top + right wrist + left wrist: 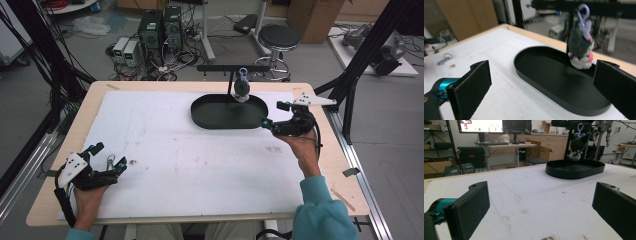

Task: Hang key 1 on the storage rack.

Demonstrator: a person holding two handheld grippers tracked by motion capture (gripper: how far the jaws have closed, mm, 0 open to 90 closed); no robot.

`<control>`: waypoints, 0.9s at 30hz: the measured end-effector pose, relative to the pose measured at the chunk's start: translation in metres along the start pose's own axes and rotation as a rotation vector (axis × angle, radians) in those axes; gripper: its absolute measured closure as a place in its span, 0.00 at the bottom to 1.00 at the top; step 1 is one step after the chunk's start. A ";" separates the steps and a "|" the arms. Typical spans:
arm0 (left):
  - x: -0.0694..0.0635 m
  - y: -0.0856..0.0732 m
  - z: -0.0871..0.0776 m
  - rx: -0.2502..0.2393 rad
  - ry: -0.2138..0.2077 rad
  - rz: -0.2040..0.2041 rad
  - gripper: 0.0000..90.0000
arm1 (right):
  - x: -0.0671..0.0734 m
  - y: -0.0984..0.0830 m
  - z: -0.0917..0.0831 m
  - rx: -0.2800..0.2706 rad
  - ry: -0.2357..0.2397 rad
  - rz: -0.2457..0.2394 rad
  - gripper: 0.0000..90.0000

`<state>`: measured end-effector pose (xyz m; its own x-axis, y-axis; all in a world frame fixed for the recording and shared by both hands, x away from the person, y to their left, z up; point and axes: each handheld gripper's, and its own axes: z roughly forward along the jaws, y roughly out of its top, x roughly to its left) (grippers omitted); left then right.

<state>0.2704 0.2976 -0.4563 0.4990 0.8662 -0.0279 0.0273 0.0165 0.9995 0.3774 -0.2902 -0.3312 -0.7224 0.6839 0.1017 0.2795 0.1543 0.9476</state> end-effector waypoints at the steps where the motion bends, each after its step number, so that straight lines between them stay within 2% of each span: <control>1: 0.000 0.000 0.000 0.000 0.000 -0.003 0.02 | 0.003 -0.003 -0.003 -0.013 0.002 -0.002 0.01; 3: 0.000 0.000 0.000 -0.001 -0.001 -0.002 0.02 | 0.012 -0.015 -0.012 -0.069 0.009 -0.007 0.01; 5: 0.000 0.000 0.000 0.000 0.000 0.000 0.02 | 0.018 -0.026 -0.019 -0.105 -0.005 -0.022 0.01; 12: 0.000 0.000 0.000 -0.001 0.004 -0.007 0.02 | 0.024 -0.061 -0.033 -0.176 -0.030 -0.016 0.01; 15: 0.000 0.000 0.000 -0.001 0.006 -0.006 0.02 | 0.025 -0.071 -0.035 -0.163 -0.010 -0.024 0.01; 17: 0.000 0.000 0.000 -0.001 0.007 -0.010 0.02 | 0.027 -0.076 -0.034 -0.146 -0.015 -0.026 0.01; 27: 0.000 0.000 0.000 -0.001 0.006 -0.007 0.02 | 0.034 -0.097 -0.040 -0.204 -0.033 -0.044 0.01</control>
<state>0.2705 0.2976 -0.4563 0.4938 0.8689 -0.0344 0.0297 0.0227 0.9993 0.3005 -0.3106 -0.4074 -0.7094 0.7029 0.0517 0.1119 0.0399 0.9929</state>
